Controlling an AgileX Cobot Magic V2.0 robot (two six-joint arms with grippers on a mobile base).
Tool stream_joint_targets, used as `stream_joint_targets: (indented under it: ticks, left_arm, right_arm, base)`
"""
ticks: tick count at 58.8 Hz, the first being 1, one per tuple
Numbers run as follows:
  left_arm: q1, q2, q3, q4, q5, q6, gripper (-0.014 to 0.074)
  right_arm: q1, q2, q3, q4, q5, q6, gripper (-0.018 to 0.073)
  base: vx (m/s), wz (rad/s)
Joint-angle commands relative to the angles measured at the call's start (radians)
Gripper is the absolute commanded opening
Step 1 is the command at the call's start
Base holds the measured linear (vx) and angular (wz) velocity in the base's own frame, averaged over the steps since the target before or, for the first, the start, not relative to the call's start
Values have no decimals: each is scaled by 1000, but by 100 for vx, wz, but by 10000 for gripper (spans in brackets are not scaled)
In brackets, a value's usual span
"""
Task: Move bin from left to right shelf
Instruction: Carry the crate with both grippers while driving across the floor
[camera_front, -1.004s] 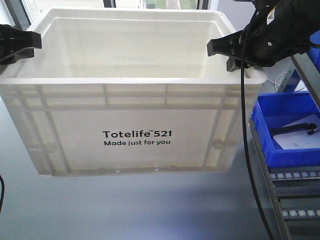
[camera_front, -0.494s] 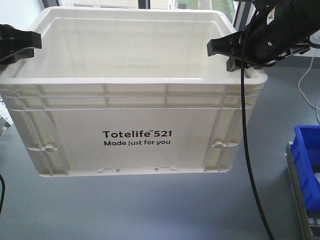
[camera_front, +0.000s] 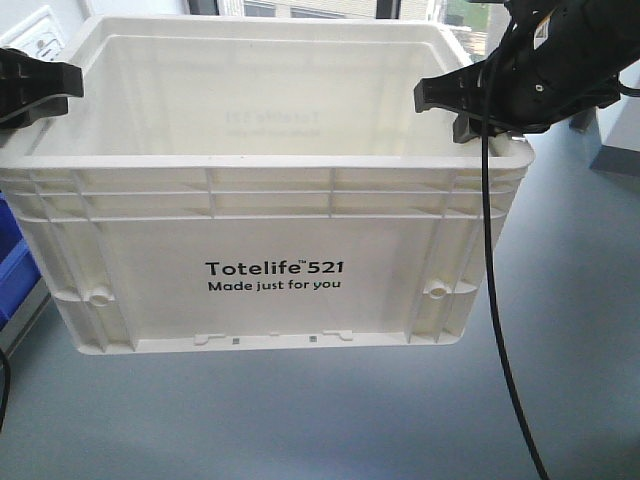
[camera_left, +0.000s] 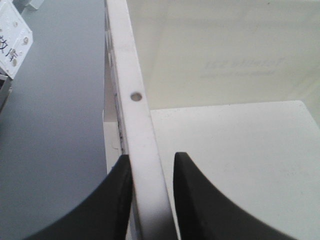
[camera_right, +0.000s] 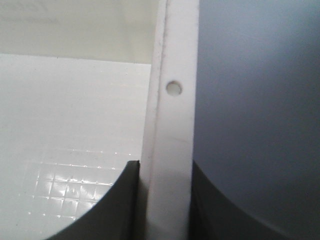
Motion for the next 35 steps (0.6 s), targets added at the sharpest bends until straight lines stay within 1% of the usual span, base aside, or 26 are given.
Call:
stream_joint_targets:
  ticks: [1, 35]
  left_arm:
    - [1, -40, -40, 25, -110, 29, 102]
    - [1, -40, -40, 25, -110, 29, 102]
  right_arm:
    - [-11, -55, -37, -70, -100, -8, 19]
    - [-11, -55, -37, -70, -100, -8, 19]
  base:
    - [18, 47]
    - [16, 50]
